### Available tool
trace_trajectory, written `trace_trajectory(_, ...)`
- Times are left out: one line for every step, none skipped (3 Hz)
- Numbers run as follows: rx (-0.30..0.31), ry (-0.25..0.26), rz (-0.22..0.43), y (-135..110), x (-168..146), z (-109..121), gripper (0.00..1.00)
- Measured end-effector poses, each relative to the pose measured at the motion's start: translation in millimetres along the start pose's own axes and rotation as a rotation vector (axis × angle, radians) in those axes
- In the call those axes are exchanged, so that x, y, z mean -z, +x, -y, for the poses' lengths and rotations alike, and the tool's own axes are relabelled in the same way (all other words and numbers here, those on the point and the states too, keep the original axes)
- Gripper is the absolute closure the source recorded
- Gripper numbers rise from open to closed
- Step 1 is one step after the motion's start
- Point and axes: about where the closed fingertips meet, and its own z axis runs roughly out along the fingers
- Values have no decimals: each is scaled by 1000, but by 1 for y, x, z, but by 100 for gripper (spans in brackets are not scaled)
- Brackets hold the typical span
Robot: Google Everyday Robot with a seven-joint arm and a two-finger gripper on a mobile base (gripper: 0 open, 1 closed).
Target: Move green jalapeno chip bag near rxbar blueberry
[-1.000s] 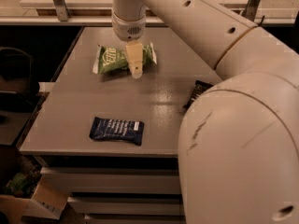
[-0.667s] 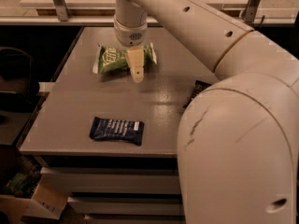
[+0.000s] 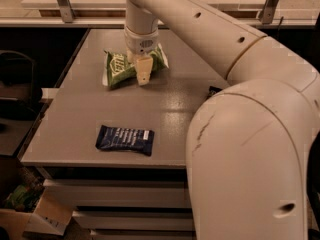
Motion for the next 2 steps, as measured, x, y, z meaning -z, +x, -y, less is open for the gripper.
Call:
trace_trajectory(8, -7, -15, 2, -1, 2, 64)
trace_trajectory(3, -6, -26, 6, 5, 3, 87)
